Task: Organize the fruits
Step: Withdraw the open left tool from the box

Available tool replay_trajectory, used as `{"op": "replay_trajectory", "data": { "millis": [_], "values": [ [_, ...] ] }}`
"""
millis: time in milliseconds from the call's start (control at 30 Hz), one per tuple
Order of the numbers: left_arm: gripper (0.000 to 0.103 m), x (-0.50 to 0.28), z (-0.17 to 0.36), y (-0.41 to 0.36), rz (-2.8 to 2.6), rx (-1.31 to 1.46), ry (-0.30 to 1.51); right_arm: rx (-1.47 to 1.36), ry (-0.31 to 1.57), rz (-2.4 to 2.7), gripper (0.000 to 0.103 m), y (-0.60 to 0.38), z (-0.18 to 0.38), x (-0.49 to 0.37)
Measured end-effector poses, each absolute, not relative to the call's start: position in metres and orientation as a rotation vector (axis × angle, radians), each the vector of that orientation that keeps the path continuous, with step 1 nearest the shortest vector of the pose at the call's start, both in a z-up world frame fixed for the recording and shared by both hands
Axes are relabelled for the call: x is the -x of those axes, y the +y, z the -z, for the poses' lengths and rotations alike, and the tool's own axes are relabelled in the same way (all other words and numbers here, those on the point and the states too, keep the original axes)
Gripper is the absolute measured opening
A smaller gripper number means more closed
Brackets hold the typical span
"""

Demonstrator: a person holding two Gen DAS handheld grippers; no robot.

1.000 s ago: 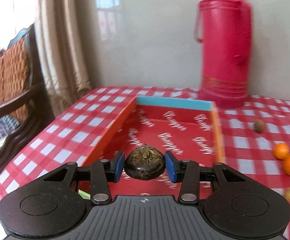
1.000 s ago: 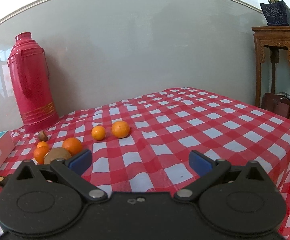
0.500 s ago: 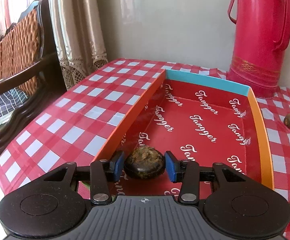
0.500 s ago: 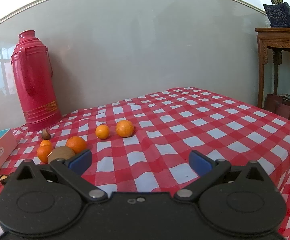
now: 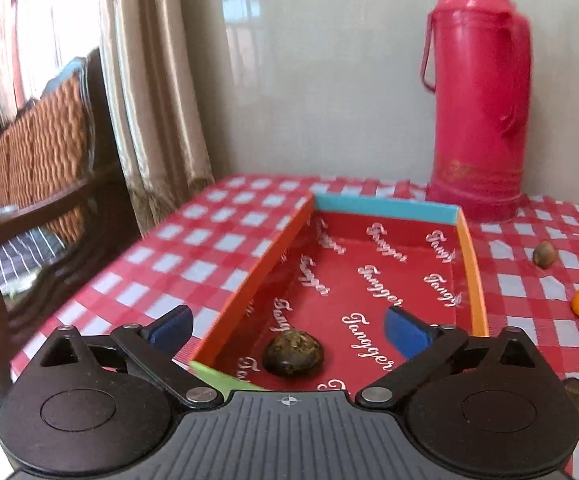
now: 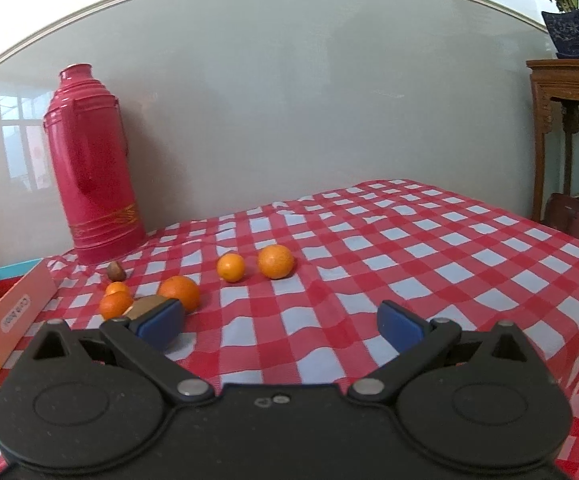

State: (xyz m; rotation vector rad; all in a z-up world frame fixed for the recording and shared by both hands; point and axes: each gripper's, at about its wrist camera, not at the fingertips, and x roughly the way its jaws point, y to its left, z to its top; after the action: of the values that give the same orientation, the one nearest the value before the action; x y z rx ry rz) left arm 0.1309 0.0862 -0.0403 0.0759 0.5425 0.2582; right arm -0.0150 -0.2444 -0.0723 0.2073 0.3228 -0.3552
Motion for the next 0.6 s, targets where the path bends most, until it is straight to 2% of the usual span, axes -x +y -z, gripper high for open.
{"op": "replay_trajectory", "data": {
  "millis": [300,600],
  "values": [
    [0.103,-0.073,0.042,0.109,-0.336,-0.047,0.496,-0.177,0.343,0.267,0.098,-0.223,0.069,0.001],
    [0.103,-0.056,0.054,0.138,-0.397,-0.022,0.479,-0.122,0.374,0.163,0.097,-0.194,0.066,-0.021]
  ]
}}
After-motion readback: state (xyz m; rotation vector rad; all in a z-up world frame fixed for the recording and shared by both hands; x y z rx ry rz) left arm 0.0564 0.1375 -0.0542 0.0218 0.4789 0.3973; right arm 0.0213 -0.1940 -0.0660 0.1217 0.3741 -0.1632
